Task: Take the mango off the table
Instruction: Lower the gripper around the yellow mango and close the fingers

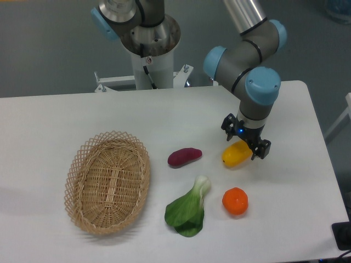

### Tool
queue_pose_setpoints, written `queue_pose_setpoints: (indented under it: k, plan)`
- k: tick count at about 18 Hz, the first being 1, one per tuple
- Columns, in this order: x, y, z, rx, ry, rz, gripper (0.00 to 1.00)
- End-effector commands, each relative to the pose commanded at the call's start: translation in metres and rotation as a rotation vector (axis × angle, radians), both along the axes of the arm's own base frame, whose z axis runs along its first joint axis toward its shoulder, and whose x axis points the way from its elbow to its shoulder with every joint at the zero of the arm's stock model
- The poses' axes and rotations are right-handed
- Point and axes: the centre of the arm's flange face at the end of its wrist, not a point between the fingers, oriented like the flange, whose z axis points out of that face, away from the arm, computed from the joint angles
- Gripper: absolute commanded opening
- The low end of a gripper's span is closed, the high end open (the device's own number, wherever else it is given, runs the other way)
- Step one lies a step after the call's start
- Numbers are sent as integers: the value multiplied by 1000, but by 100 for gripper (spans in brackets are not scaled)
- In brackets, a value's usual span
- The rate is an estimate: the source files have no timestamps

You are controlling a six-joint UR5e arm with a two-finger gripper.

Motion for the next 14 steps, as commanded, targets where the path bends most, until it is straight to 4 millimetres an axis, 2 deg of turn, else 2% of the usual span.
queue_pose_setpoints:
  k: [14]
  plan:
    - [10, -3, -20, -3, 6, 6, 100]
